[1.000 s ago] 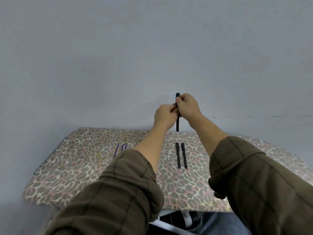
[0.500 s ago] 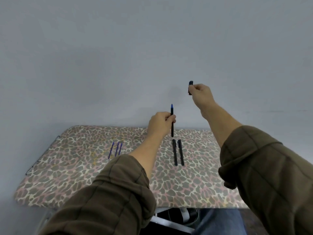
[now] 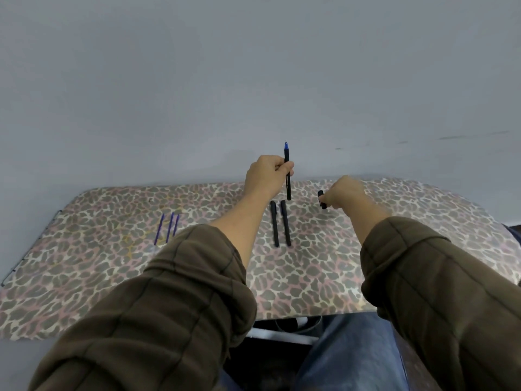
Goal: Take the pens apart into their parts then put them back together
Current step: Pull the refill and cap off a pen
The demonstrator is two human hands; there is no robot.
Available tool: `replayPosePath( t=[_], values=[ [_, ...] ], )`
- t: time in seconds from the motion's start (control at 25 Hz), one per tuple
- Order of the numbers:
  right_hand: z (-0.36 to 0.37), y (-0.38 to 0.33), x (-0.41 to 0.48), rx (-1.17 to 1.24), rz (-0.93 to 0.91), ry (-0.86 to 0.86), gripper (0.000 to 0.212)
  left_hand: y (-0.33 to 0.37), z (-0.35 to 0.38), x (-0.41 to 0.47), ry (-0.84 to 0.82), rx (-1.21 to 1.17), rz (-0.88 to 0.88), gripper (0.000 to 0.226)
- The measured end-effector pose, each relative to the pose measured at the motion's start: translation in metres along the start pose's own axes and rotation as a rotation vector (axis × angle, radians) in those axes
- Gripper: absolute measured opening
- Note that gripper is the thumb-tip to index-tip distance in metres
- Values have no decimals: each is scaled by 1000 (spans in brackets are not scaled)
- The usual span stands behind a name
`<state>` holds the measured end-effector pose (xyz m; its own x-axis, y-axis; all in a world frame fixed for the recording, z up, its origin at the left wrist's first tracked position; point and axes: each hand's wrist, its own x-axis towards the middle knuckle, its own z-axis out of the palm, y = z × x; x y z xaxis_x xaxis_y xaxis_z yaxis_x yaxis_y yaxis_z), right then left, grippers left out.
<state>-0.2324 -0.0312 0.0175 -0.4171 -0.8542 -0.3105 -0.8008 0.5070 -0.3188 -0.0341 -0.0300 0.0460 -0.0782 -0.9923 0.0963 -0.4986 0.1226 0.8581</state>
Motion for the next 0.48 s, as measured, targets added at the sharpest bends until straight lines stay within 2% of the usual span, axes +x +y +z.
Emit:
replayPosePath(
  t=[0.24, 0.48],
  values=[
    [27, 21, 31, -103, 43, 10, 45, -4, 25, 10, -50, 55, 7, 20],
    [34, 26, 41, -39, 53, 2, 42, -6, 28, 16, -49, 73, -1, 20]
  ],
)
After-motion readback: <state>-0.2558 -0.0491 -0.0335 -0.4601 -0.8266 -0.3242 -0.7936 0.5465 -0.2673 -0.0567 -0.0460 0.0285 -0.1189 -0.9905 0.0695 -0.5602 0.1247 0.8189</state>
